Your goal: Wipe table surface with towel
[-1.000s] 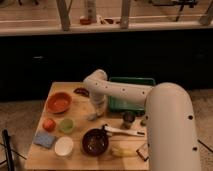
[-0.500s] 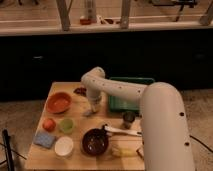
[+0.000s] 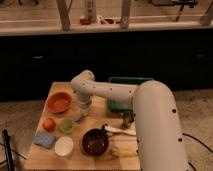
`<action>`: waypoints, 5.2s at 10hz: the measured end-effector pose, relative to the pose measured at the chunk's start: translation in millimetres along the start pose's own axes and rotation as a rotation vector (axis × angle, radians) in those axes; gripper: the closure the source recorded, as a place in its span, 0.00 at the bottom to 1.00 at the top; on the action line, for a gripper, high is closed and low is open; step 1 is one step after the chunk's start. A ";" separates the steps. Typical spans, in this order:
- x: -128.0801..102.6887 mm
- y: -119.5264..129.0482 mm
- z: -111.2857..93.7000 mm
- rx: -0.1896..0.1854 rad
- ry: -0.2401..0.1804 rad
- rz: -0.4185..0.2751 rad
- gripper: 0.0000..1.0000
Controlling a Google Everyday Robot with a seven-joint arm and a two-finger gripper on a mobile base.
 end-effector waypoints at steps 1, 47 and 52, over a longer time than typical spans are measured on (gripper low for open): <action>-1.2 9.8 -0.3 -0.016 -0.001 0.000 1.00; 61.7 -0.7 -3.0 0.060 -0.039 0.113 1.00; 62.2 -0.4 -3.0 0.060 -0.039 0.114 1.00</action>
